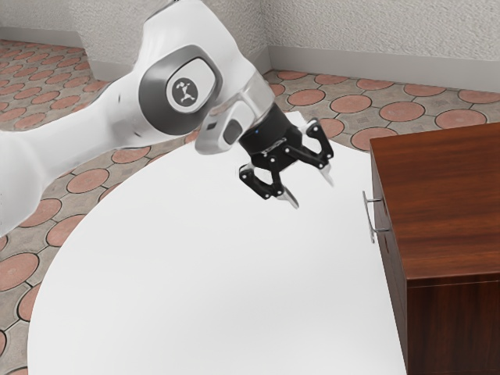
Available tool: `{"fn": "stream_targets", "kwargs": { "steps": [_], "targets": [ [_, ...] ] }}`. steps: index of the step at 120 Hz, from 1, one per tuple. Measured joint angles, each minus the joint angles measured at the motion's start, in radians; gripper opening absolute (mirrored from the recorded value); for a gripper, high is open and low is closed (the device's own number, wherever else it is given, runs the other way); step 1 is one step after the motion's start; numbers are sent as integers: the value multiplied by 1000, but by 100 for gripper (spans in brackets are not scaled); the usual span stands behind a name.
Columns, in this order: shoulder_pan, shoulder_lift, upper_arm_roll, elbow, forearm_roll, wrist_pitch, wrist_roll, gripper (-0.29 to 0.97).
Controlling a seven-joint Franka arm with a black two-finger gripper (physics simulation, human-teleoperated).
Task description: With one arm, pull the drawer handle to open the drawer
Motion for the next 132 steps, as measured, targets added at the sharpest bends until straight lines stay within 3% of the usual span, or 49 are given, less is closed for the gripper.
{"fn": "stream_targets", "kwargs": {
  "steps": [69,132],
  "targets": [
    [-1,134,-35,55,-128,57,300,25],
    [14,147,-44,23,-149,90,403,7]
  ]
}}
